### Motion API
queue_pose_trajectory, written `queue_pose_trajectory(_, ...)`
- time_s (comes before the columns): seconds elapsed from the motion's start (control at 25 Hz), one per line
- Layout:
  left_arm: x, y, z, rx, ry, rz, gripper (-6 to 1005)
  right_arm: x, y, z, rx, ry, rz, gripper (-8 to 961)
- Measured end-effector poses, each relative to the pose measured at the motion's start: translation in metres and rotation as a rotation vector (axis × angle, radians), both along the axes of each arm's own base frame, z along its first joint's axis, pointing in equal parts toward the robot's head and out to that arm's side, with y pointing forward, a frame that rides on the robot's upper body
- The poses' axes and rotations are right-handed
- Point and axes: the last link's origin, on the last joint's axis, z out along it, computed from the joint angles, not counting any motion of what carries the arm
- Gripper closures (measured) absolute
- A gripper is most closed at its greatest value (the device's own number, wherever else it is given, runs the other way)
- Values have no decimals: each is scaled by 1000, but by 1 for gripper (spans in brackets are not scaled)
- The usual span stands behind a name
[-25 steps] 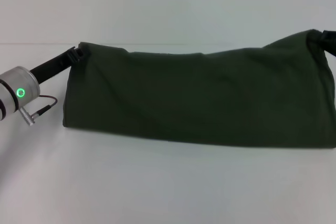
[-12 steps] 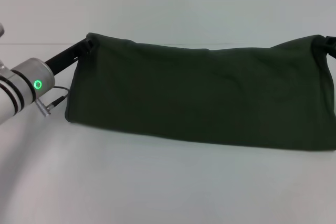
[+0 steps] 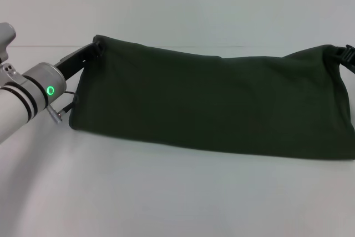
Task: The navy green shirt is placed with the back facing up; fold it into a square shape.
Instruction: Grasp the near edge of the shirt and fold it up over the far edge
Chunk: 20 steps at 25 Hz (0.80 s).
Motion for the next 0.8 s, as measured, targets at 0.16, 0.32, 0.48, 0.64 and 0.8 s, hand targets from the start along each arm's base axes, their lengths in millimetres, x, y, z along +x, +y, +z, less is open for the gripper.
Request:
queue_pose_trajectory(0.16,-1,0,0,11,-3,10,970,1,1,-2,1,-14,-15,908)
queue_pose_trajectory(0.32,-3,1,0,17,4,19,970,3,1,-3,8,-23,-32,907)
queue_pose_trajectory(0.48,-5,1,1,23,9,32,971,2,3,-3,11,-26,-33,907)
queue_pose_trajectory(0.64,-5,2,2,31,7,32,971,1,5,-3,15,-30,-36,907)
queue_pose_trajectory(0.8,-5,2,2,43,1,35,971,2,6,-2,22,-34,-44,906)
